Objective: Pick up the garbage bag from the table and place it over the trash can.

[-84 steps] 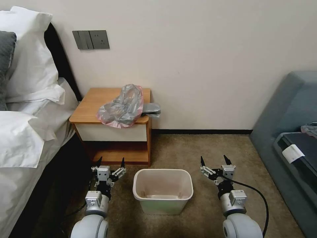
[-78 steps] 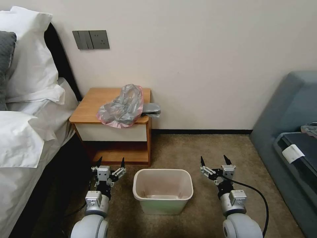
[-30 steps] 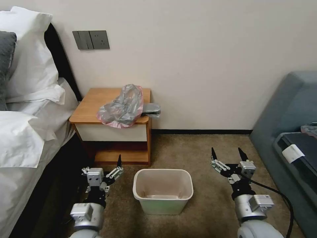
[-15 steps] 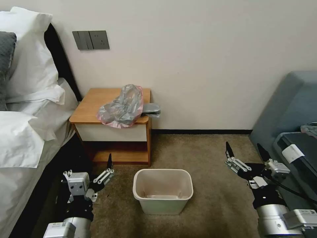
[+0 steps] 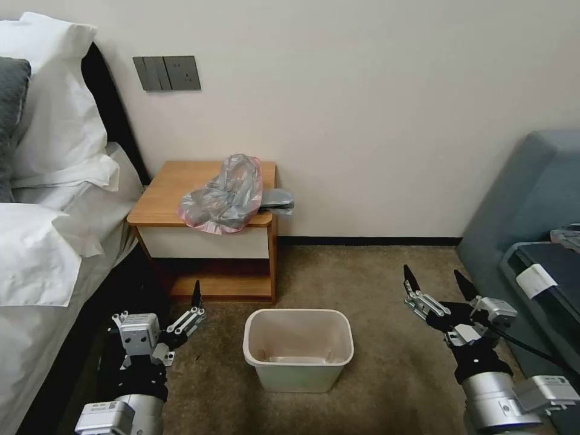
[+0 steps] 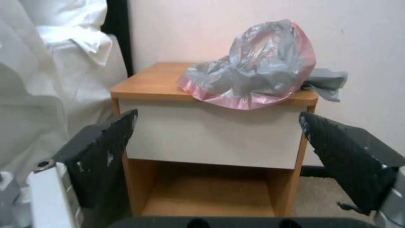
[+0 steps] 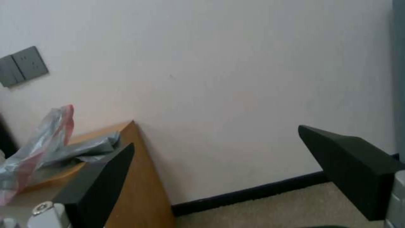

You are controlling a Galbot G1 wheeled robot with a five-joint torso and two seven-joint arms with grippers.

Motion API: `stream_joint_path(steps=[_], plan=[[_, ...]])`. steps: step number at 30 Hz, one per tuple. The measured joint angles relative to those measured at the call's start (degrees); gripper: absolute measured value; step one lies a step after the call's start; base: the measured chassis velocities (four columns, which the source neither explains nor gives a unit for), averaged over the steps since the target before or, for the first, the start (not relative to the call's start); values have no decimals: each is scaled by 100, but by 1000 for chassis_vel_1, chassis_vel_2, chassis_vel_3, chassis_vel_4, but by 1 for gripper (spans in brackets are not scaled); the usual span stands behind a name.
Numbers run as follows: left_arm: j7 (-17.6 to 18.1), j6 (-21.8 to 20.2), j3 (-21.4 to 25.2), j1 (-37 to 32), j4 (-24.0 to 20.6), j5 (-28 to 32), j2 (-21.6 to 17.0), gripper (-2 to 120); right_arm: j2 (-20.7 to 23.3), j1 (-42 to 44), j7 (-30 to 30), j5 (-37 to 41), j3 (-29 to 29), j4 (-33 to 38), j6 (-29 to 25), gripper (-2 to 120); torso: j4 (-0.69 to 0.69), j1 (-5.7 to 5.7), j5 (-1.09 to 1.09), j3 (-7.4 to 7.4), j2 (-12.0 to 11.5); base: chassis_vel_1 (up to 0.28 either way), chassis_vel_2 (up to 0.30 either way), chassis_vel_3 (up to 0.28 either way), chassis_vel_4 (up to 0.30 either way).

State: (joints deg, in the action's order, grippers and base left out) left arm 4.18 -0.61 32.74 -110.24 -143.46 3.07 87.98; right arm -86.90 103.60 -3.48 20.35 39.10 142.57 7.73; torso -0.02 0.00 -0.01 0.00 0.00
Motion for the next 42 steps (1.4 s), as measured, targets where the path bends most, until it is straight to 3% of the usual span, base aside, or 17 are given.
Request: stream_joint_path(steps=[5, 8, 23, 31, 38, 42], plan=[[6, -7, 8, 7, 7, 46, -15, 100, 394, -673, 347, 992, -105, -228, 541, 100, 3, 0, 2, 0, 0, 0, 0, 0, 0], [9, -14, 19, -3, 9, 65, -28, 100, 612, -921, 438, 1135, -282, -401, 633, 100, 5, 0, 1, 0, 0, 0, 0, 0, 0], [16, -89, 106, -77, 18, 186, -157, 100, 630, -1217, 461, 1073, -590, -729, 600, 100, 0, 0, 0, 0, 0, 0, 0, 0, 0], [11, -94, 79, -54, 21, 260, -201, 100, 948, -2283, 741, 1878, -973, -1653, 585, 100, 1, 1, 2, 0, 0, 0, 0, 0, 0], [9, -120, 89, -28, 21, 346, -284, 100, 947, -3591, 1154, 3482, -1643, -2663, 497, 100, 4, 1, 0, 1, -1, 0, 0, 0, 0], [28, -207, 166, 56, 21, 529, -540, 100, 694, -4394, 1198, 5025, -2057, -3424, 477, 100, 2, 1, -1, 1, -1, 0, 0, 0, 0]])
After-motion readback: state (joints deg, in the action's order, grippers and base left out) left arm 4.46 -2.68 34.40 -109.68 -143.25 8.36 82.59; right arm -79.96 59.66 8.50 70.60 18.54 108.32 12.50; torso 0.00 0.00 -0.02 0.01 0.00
